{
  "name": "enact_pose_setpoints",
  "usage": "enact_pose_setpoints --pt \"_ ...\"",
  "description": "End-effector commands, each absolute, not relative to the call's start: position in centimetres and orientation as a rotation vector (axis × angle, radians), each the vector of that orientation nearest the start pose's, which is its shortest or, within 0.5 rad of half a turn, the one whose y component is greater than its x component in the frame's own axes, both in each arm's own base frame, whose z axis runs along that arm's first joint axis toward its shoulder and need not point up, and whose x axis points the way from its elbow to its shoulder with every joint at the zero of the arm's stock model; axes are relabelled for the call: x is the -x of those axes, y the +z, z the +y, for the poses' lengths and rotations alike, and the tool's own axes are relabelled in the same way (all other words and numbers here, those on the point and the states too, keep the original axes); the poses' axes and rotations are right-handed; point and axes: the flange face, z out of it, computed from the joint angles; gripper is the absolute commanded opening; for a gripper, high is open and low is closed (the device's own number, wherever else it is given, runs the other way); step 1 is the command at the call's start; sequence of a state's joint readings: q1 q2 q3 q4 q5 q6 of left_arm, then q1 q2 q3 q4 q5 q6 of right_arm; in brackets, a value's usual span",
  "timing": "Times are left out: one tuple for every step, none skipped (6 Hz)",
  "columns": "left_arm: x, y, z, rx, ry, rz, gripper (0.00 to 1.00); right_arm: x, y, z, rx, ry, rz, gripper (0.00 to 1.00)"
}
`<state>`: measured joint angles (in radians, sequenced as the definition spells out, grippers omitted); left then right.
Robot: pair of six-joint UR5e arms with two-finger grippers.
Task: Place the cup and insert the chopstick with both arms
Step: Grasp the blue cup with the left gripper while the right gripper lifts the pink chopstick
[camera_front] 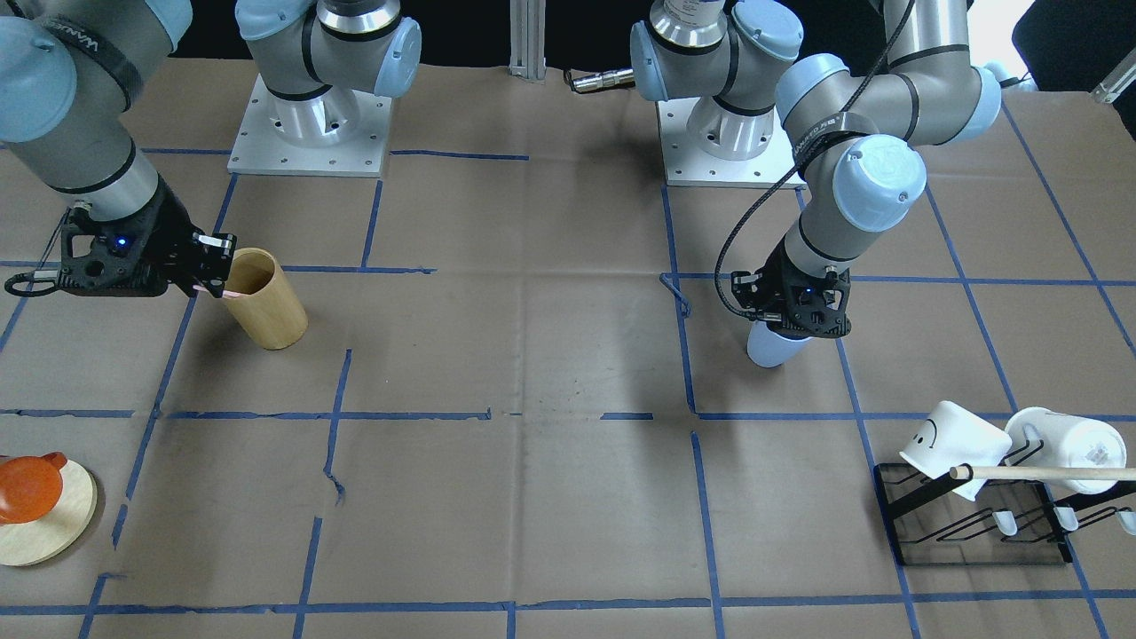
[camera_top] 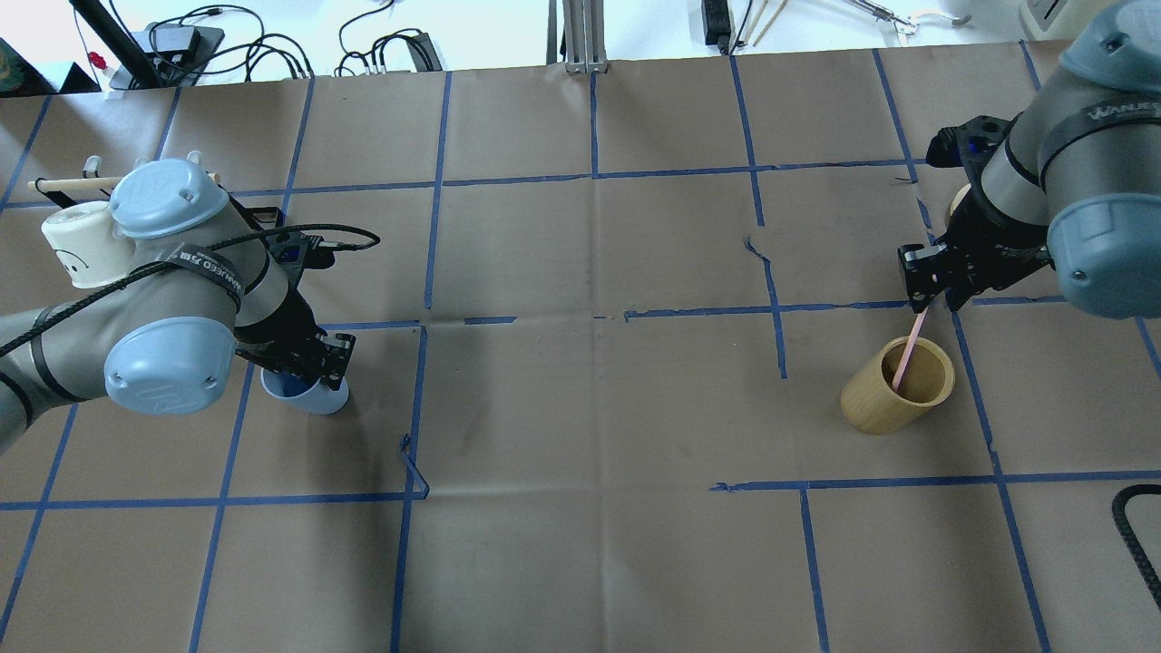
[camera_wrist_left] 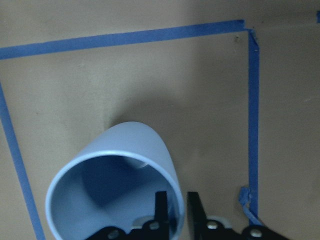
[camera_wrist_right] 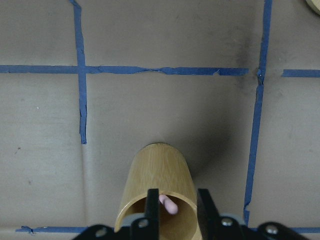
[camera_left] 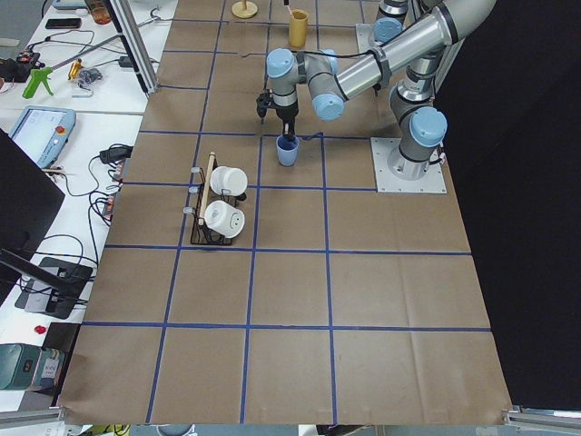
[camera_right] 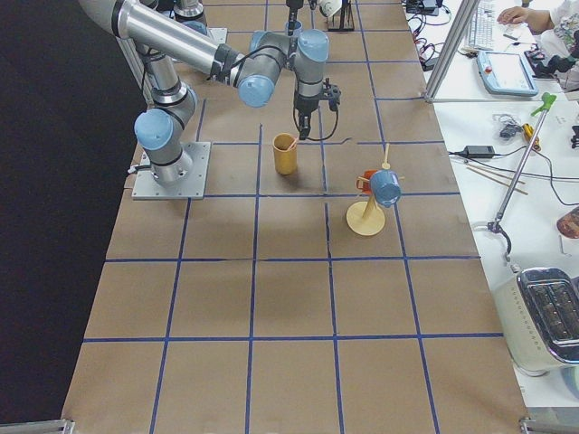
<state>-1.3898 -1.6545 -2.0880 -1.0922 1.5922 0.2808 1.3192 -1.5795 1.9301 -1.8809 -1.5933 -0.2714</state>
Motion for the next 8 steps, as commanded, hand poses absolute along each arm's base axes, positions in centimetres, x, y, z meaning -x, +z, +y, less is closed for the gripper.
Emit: enact_pose_setpoints --pt "5.1 26.0 -47.0 -0.161 0.175 3.133 0.00 -1.3 35.8 -47.9 0.034 0.036 3.156 0.07" --pt "7.1 27.7 -48.2 -0.090 0.135 3.145 0.00 -1.4 37.8 -48.2 0.039 -0.014 3.167 0.07" --pt "12.1 29.7 -49.3 -0.007 0.064 3.186 0.00 -1.3 41.4 -49.0 0.041 -0.006 3.164 0.07" --pt "18.8 30.5 -50.3 0.119 0.035 3.187 0.00 -1.5 46.5 -49.9 0.046 -0.009 3.162 0.07" --pt "25.5 31.6 -52.2 0.230 -0.024 3.190 0.00 -2.7 50.9 -50.1 0.070 -0.008 3.159 0.07" --pt "32.1 32.8 -53.2 0.224 -0.063 3.194 0.00 -3.8 54.7 -50.0 0.027 -0.019 3.158 0.07" --pt "35.5 31.5 -53.2 0.146 -0.039 3.186 0.00 -4.5 55.3 -50.5 -0.044 -0.020 3.111 0.07" --pt "38.0 29.2 -52.8 0.066 0.002 3.177 0.00 -4.9 54.9 -50.9 -0.088 -0.009 3.101 0.07"
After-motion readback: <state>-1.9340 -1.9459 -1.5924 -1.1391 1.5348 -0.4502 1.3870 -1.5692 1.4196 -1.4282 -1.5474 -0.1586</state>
